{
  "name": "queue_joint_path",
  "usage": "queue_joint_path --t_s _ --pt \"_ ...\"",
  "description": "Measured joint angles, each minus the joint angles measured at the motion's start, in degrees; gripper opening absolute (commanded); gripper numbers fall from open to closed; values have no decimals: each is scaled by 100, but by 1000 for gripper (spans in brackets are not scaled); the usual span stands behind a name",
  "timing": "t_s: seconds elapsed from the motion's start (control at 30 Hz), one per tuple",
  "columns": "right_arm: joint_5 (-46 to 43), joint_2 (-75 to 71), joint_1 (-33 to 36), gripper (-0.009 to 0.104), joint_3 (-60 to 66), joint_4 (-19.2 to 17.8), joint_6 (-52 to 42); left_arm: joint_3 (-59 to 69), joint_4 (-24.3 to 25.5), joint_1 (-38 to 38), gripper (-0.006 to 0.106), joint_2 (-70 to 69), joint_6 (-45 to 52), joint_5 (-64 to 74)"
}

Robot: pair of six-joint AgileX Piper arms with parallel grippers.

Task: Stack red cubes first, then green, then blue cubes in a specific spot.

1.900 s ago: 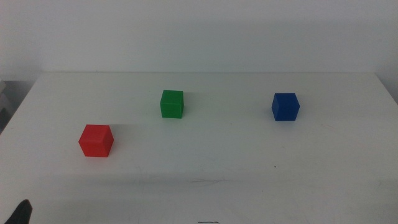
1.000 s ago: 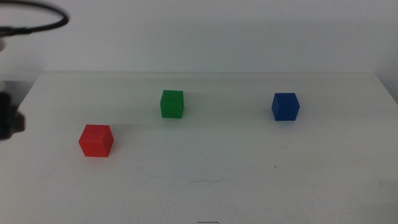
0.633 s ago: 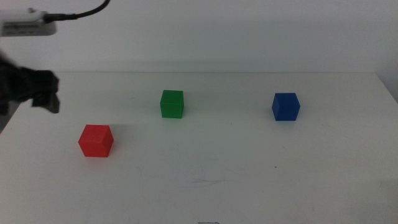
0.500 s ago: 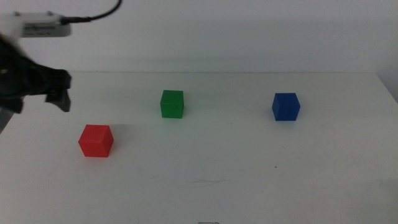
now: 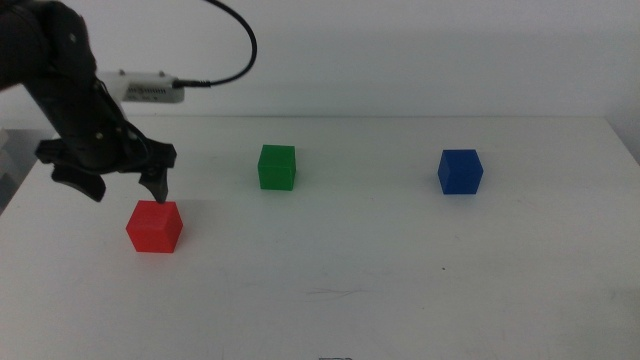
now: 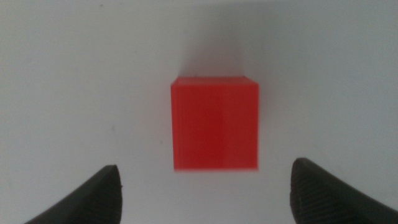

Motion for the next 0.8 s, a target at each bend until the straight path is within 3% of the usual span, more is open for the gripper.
queue_joint_path --t_s 0.63,0.7,0.8 --pt "0 0 0 87 0 0 0 -6 -174 0 90 992 164 -701" --pt "0 0 0 87 0 0 0 -6 -175 0 86 1048 164 -712" --pt "0 0 0 87 0 0 0 -6 -199 0 71 1099 164 -732"
